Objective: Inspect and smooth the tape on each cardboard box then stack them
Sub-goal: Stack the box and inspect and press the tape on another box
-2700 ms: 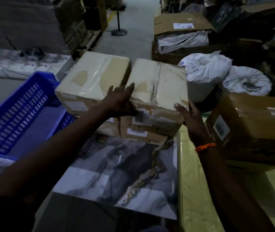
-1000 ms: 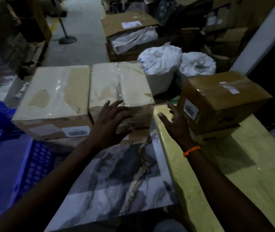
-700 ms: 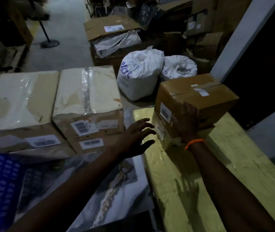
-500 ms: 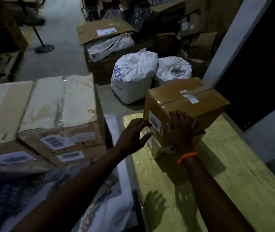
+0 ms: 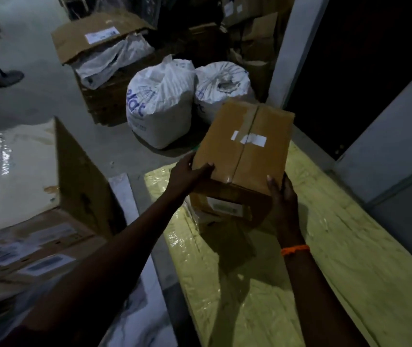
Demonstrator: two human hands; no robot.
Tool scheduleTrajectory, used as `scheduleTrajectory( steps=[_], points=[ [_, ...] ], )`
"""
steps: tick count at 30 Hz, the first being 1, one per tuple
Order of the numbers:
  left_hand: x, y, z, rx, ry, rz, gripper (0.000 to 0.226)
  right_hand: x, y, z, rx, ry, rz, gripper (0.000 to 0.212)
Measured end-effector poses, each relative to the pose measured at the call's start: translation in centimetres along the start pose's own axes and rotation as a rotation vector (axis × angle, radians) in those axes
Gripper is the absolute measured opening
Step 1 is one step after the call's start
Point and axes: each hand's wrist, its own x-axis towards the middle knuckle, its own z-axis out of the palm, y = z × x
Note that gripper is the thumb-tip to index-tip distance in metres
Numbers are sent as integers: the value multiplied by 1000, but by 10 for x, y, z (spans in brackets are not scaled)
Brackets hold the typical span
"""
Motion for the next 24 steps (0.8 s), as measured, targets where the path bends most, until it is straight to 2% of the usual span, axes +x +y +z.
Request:
scheduleTrajectory(
  steps=[4, 6, 8, 13, 19, 22, 24],
  points=[
    [-38, -3, -10, -91, -29, -85, 71, -15, -9, -12, -16, -64, 43, 62],
    [-70, -6, -20, -122, -14, -110, 57, -36, -18, -19, -33, -127, 53, 56],
    [-111, -12, -33, -158, -3, -101, 61, -66, -23, -25, -27, -181, 56, 46],
    [-234, -36, -65, -324, -24, -126, 42, -167, -31, -37, -7, -221, 82, 46],
    [-375, -92, -107, -422, 66, -188, 47, -306, -15, -28, -22, -292, 109, 43],
    [-442, -125, -130, -410, 139, -224, 63, -364, 1, -17, 3, -302, 171, 42],
    [-481, -138, -145, -396, 206, -263, 69, -396, 10, -8, -19, -369, 204, 45]
  ],
)
